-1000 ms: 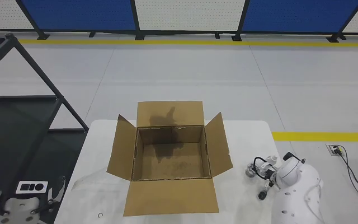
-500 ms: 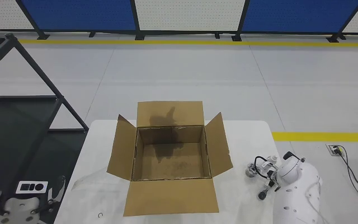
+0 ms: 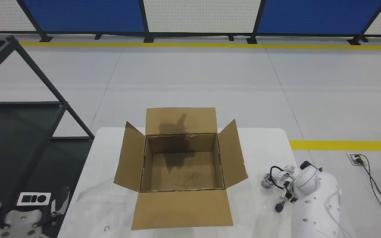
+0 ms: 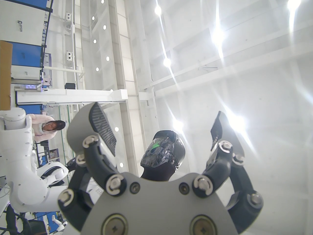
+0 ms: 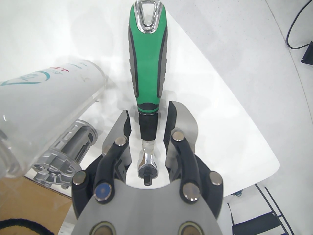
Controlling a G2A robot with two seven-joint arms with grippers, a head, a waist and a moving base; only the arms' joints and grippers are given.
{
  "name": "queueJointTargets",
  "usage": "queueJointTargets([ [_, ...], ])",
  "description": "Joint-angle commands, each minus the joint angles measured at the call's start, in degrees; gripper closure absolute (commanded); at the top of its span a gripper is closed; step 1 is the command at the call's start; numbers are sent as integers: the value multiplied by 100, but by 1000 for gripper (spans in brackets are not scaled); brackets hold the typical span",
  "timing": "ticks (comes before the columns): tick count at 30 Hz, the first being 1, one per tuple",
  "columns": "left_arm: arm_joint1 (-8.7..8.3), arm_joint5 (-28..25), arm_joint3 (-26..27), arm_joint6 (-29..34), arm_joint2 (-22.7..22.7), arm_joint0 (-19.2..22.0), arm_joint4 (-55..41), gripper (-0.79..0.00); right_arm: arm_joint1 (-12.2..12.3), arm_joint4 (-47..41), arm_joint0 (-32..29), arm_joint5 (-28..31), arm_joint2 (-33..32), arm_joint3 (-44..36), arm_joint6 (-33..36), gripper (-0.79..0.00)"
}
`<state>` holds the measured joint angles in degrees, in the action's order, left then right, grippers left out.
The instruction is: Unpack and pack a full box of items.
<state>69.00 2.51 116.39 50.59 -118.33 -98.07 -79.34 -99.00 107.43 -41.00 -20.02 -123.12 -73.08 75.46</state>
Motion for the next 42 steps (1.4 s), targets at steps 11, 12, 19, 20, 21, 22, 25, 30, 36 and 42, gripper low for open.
queueJointTargets([
  [11, 0, 0, 0, 0, 0, 0, 0, -785, 101, -63, 30, -118, 126, 153, 16, -142],
  [12, 0, 0, 0, 0, 0, 0, 0, -785, 112, -63, 42, -131, 126, 177, 18, -111],
  [19, 0, 0, 0, 0, 0, 0, 0, -785, 202, -101, 95, -145, 85, 244, 67, 0],
  [20, 0, 0, 0, 0, 0, 0, 0, -785, 215, -122, 92, -139, 70, 220, 75, 0],
  [21, 0, 0, 0, 0, 0, 0, 0, -785, 227, -152, 85, -132, 53, 186, 81, 0],
  [22, 0, 0, 0, 0, 0, 0, 0, -785, 239, -194, 70, -111, 33, 143, 93, 0],
  [25, 0, 0, 0, 0, 0, 0, 0, -785, 279, -355, -5, 19, -45, -78, 173, 0],
  [30, 0, 0, 0, 0, 0, 0, 0, -785, 334, -705, -237, 289, -178, -626, 383, 0],
  [36, 0, 0, 0, 0, 0, 0, 0, -785, 373, -1360, -622, 712, -259, -1413, 667, 0],
  [42, 0, 0, 0, 0, 0, 0, 0, -785, 390, -2371, -1125, 1398, -193, -2325, 809, 0],
])
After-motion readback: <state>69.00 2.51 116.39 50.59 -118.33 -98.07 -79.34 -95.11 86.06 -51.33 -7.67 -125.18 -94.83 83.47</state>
